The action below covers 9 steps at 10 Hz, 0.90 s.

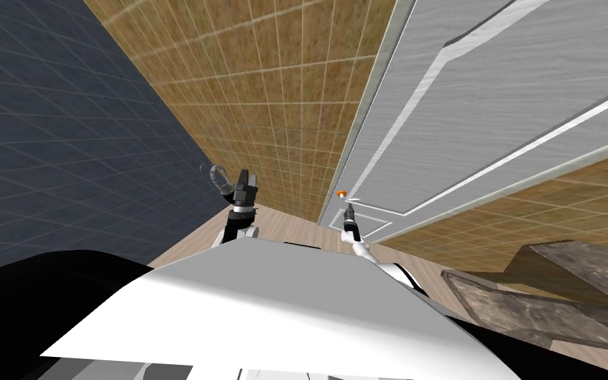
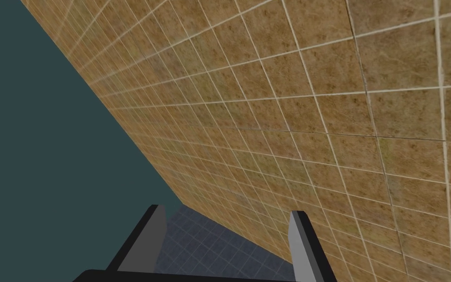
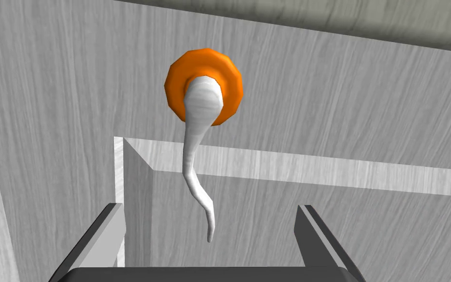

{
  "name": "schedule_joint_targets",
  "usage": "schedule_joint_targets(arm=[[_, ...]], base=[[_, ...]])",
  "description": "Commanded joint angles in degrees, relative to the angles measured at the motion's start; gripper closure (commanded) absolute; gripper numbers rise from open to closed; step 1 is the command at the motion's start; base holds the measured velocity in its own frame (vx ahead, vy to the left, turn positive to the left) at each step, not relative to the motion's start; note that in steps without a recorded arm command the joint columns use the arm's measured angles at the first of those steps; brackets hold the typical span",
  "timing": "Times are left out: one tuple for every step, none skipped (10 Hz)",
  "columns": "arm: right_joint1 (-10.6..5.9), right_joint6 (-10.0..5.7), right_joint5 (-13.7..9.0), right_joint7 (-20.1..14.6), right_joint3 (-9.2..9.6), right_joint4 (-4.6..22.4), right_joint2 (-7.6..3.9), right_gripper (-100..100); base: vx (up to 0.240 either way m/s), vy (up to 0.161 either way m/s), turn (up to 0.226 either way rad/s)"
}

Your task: Pull the door open

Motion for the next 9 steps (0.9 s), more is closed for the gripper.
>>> schedule_joint_targets(arm=[[1.48, 1.32, -0.2, 0.6, -0.39, -2.8, -0.15, -100], [2.74, 0.31, -0.7, -1.3, -0.86, -2.1, -2.19, -100], [3.08, 0.02, -0.8, -1.8, -0.99, -2.0, -2.76, -100], [3.08, 0.02, -0.8, -1.8, -0.99, -2.0, -2.76, -100], [4.13, -0.83, -1.2, -3.4, -1.38, -1.4, -4.46, -100], [4.47, -1.10, -1.4, -3.9, -1.50, -1.2, -5.00, -100], [5.08, -1.60, -1.6, -4.9, -1.73, -0.9, -6.00, -100], [5.60, -2.01, -1.8, -5.6, -1.92, -0.6, -6.84, -100], [6.08, -2.40, -2.0, -6.4, -2.09, -0.3, -7.61, -100]], base=[[0.064, 0.001, 0.030], [0.153, 0.024, 0.245], [0.203, 0.014, 0.157], [0.120, 0.011, 0.006], [0.161, 0.029, 0.181], [0.161, 0.013, 0.159], [0.167, 0.004, 0.128], [0.190, -0.002, 0.131], [0.164, -0.001, 0.118]])
